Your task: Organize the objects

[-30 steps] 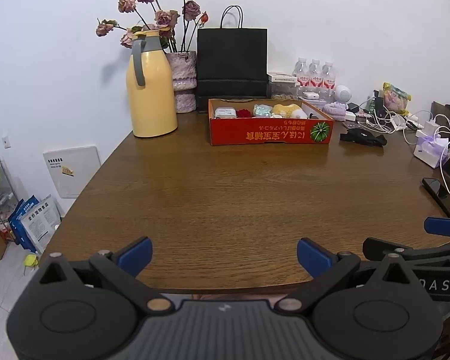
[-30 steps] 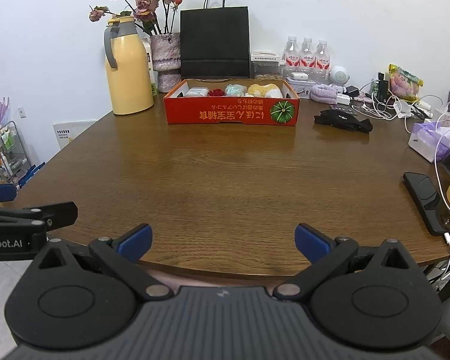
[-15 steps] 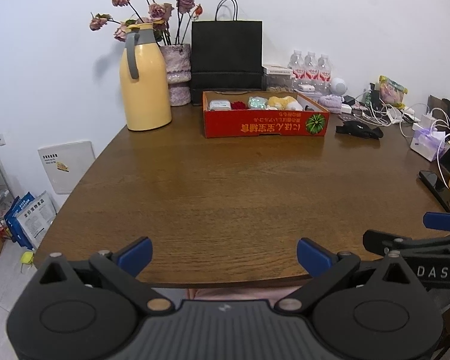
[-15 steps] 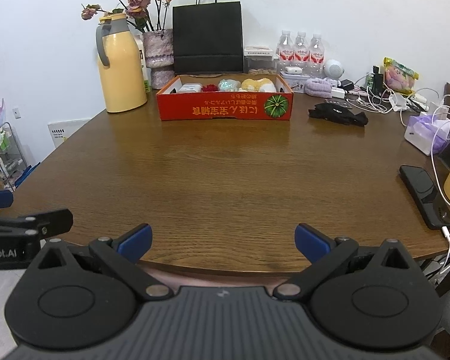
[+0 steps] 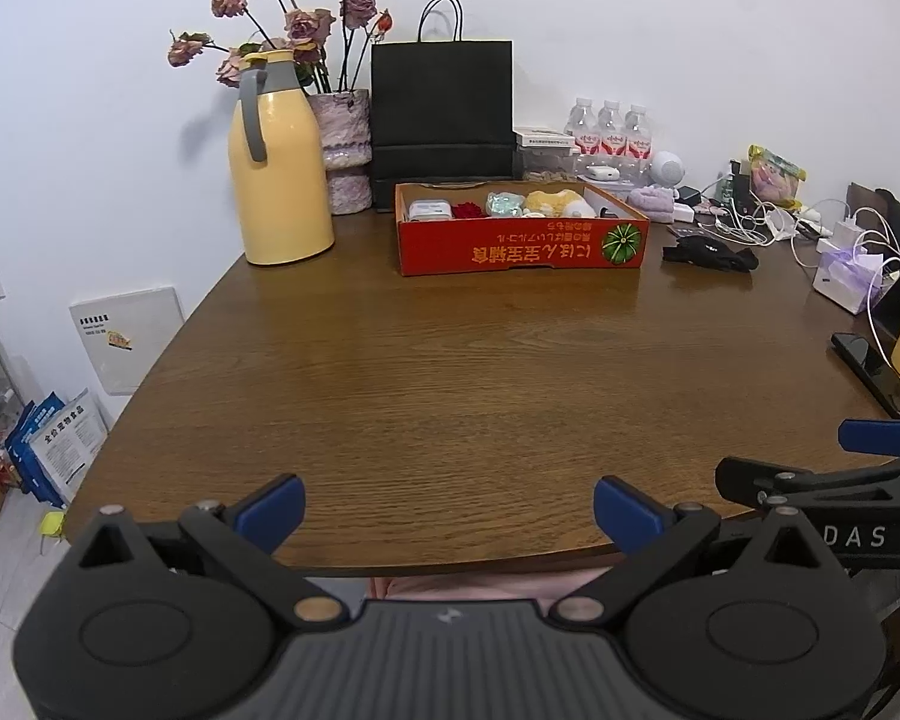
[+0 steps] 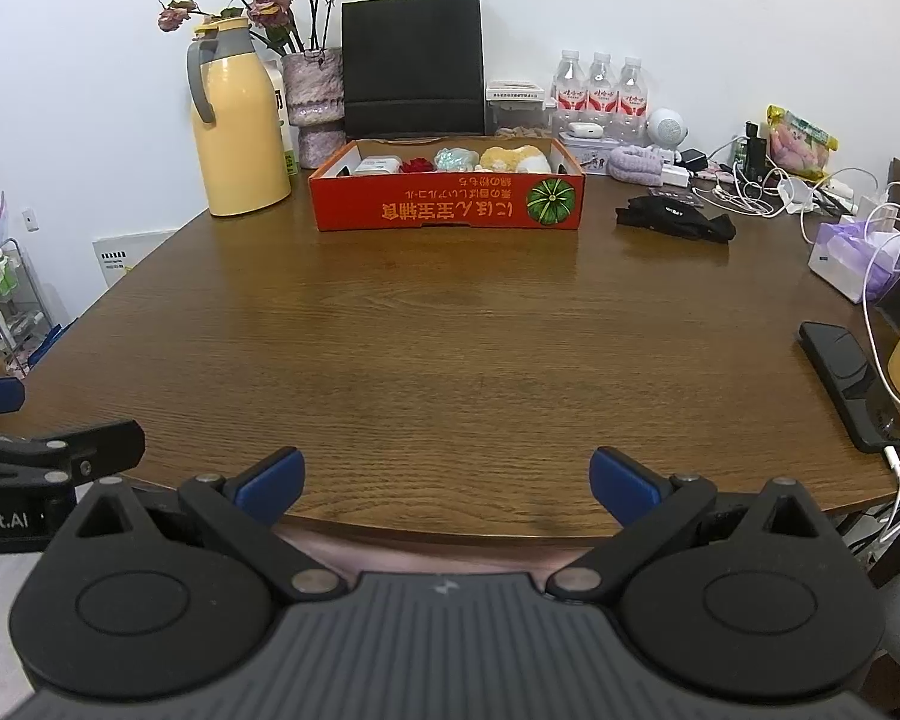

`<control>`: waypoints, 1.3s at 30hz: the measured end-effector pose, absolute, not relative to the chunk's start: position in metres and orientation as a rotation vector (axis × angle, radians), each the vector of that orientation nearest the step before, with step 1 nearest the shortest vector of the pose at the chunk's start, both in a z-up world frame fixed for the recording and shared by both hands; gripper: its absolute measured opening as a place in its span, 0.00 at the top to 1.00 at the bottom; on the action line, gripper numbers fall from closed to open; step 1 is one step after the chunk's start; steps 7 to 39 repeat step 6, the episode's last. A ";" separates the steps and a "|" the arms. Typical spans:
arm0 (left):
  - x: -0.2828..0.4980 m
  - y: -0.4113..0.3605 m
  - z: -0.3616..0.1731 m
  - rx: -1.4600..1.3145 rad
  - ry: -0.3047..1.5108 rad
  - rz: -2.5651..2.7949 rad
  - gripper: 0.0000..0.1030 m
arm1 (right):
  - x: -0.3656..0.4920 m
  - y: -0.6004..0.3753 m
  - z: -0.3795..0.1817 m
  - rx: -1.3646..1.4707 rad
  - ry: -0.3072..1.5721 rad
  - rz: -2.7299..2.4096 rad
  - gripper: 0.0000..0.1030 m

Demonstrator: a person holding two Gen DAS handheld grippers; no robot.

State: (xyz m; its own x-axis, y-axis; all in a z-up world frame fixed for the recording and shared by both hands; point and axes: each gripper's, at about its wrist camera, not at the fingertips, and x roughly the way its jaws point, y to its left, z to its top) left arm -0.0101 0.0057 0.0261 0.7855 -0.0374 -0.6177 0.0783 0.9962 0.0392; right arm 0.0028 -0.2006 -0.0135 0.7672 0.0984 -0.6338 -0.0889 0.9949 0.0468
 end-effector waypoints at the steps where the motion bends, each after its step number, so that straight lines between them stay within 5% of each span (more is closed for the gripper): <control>1: -0.011 0.005 0.026 0.063 0.665 -0.062 0.00 | 0.002 -0.201 -0.014 0.014 0.688 0.102 0.00; 39: -0.012 0.007 0.026 0.050 0.659 -0.071 0.00 | 0.002 -0.200 -0.013 0.012 0.688 0.106 0.00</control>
